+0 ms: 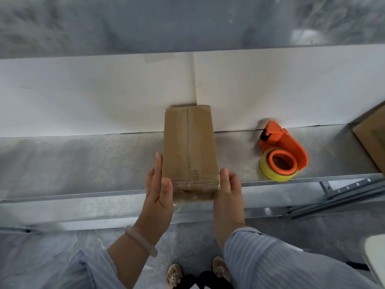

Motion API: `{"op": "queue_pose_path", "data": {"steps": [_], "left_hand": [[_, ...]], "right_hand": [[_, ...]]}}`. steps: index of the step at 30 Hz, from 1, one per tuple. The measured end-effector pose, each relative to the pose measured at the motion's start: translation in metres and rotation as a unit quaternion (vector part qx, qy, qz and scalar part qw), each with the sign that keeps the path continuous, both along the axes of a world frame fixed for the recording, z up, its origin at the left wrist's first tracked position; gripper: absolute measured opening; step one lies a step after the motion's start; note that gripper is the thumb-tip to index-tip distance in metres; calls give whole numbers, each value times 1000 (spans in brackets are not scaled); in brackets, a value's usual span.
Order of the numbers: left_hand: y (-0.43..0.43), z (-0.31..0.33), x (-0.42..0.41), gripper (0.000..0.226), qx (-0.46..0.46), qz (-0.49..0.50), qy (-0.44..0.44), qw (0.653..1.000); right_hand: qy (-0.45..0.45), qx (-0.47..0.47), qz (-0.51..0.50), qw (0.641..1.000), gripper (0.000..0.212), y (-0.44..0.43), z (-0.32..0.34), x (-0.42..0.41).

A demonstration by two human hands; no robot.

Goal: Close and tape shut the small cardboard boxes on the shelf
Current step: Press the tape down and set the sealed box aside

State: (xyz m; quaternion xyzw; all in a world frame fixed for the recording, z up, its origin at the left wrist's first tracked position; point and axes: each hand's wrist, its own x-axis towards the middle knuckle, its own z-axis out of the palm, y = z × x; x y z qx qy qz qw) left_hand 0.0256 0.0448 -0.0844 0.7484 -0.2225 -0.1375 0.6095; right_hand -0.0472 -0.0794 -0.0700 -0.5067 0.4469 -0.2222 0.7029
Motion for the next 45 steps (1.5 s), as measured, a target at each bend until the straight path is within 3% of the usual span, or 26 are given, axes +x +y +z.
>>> {"op": "queue_pose_path", "data": {"steps": [5,10,13,15,18,20,22,25,31,37,41,45], "left_hand": [[12,-7,19,75,20,-60,-102,993],[31,1,47,75,-2,-137,-107,985],[39,8,55,68,30,-154,-166,974],[41,16,56,60,75,-129,-287,946],[30,29,53,46,89,-127,-441,884],[22,35,53,33,67,-139,-461,874],[19,37,57,25,62,-152,-465,870],[23,39,68,24,72,-203,-463,860],[32,37,80,28,59,-275,-447,849],[36,39,87,31,80,-317,-405,854],[38,36,79,31,63,-279,-294,912],[29,26,39,50,35,-122,-241,962]], "right_hand": [[7,-73,24,997,18,-9,-5,3],[63,-293,85,950,17,-24,0,0],[10,-309,112,944,21,-33,11,-6],[-26,-411,143,900,18,-37,16,-15],[-58,-580,211,784,27,-34,14,-22],[-65,-607,222,761,26,-32,10,-17],[-64,-604,219,764,22,-36,10,-14],[-58,-600,256,756,23,-49,15,-17],[-80,-638,316,698,30,-66,12,-20],[-62,-604,380,698,40,-79,12,-23],[-42,-475,399,783,44,-73,17,-31],[-70,-352,287,888,58,-40,12,-38]]}}
